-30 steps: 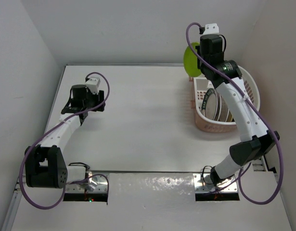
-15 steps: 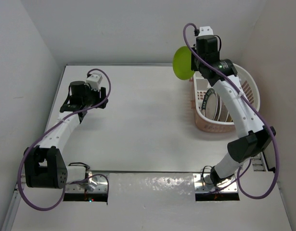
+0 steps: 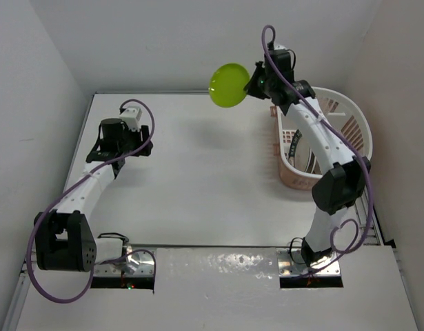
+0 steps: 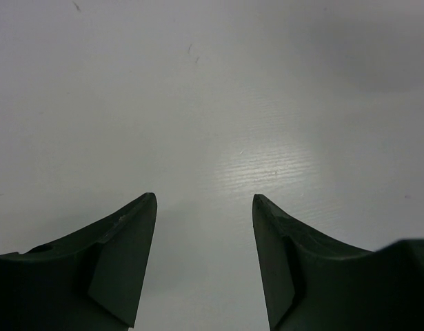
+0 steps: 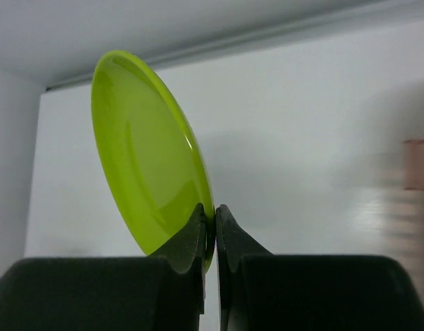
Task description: Unload the plates from the dish rack
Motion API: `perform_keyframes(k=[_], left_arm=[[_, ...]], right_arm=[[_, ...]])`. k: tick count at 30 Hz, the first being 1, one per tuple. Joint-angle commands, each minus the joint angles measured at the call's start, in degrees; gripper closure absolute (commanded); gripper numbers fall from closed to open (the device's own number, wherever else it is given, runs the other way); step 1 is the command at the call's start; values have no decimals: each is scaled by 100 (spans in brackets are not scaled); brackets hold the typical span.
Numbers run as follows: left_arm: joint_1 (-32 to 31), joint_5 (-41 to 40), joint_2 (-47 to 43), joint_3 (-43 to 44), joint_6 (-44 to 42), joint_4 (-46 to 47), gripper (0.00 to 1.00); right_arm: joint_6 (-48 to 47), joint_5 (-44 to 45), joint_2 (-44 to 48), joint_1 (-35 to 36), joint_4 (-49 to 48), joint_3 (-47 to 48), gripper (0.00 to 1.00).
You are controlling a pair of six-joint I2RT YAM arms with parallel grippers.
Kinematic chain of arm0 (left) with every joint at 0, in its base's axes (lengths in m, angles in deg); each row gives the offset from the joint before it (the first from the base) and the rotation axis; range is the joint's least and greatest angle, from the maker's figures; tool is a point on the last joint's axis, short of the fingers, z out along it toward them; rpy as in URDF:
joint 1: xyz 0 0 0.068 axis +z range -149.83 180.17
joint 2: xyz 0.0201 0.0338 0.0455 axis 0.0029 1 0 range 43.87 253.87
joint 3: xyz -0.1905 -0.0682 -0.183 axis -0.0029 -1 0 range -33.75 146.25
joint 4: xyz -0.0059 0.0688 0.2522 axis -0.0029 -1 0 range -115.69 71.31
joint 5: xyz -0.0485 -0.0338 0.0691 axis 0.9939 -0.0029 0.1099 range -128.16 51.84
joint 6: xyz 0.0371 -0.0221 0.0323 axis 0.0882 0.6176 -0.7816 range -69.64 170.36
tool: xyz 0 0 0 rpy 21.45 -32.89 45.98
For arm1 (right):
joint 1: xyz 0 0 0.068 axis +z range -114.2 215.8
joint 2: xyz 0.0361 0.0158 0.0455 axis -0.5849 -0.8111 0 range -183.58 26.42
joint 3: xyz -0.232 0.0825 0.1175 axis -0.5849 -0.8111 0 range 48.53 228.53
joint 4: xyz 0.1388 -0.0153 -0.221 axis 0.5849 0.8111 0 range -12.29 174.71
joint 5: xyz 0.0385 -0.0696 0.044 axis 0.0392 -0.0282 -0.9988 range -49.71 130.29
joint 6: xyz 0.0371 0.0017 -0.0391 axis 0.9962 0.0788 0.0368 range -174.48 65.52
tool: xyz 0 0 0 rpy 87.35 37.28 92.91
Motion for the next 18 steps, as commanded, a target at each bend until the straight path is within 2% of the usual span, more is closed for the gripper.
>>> perform_keyframes(k=[1,2,6,12,18], left_arm=[[-44,-271,-270,-67,376,140,44],[-35,-342,-297,-85,385,123,44],[-35,-641,-323,-216,385,114,44],[-35,-641,-279,-278,350,228,44],[-35,-589,-209,-269,359,272,44]], right_arm=[[1298,-1215,-624,18,-298,-222,100],[1438,-1503,-765,18,-218,-231,100],[1711,-1717,-1205,27,-349,-607,100],[1922,-1928,-1109,18,-1078,-1610,100],[2308,-1876,-1477,27,-1447,-1330,100]])
